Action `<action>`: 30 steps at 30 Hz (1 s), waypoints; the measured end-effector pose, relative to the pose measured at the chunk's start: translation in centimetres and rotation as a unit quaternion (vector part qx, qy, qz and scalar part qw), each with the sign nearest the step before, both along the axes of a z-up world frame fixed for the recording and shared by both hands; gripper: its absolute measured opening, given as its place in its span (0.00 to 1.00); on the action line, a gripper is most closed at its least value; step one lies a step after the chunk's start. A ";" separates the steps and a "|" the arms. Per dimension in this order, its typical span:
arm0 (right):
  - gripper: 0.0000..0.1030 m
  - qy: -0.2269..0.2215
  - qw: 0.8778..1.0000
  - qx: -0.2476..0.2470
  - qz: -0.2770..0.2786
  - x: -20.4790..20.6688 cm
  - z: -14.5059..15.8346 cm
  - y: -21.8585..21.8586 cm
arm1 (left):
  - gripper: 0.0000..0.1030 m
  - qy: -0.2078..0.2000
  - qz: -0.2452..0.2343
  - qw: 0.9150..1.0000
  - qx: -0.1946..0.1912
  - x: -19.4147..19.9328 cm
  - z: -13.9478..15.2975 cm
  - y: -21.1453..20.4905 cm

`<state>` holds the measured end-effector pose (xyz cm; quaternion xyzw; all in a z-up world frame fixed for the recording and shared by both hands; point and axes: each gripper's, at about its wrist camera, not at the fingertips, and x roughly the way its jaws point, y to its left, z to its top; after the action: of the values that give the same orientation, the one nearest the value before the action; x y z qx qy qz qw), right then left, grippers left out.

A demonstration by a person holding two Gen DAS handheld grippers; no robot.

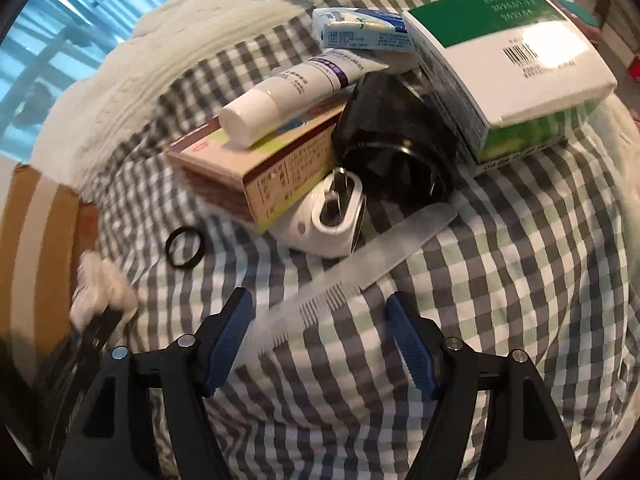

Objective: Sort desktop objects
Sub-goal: 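Grasp the white lace cloth with the left gripper, then grasp the clear plastic comb with the right gripper while the left holds the cloth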

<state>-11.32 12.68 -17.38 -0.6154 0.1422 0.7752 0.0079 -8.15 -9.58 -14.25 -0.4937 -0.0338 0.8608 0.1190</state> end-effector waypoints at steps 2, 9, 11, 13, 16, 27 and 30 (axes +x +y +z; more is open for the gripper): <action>0.74 -0.002 1.000 0.023 0.011 -0.3 -0.3 -0.9 | 0.14 -0.001 -0.008 1.000 0.004 0.2 0.0 0.1; 0.57 0.001 0.996 0.073 0.056 0.2 -0.5 -1.9 | 0.14 -0.013 -0.015 1.000 0.010 0.5 -0.7 0.0; 0.42 0.002 0.996 0.066 0.054 0.5 -0.1 -1.2 | 0.14 -0.015 -0.015 1.000 0.013 0.7 -0.7 0.0; 0.31 0.006 0.998 0.050 0.049 0.7 0.4 -0.4 | 0.14 -0.018 -0.014 1.000 0.013 0.9 -0.7 0.0; 0.22 0.011 0.999 0.024 0.044 1.4 1.0 0.4 | 0.14 -0.021 -0.013 1.000 0.011 1.3 -0.4 0.1; 0.04 0.030 0.994 -0.012 0.101 4.8 3.0 0.4 | 0.14 -0.008 -0.006 1.000 -0.005 3.1 1.8 1.0; 0.03 0.031 0.993 -0.010 0.111 5.4 3.1 0.6 | 0.14 -0.004 -0.007 1.000 -0.010 3.4 2.3 1.3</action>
<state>-5.96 13.25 -14.23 -0.6033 0.0805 0.7884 -0.0889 -4.71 -8.23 -11.97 -0.4989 -0.0224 0.8580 0.1197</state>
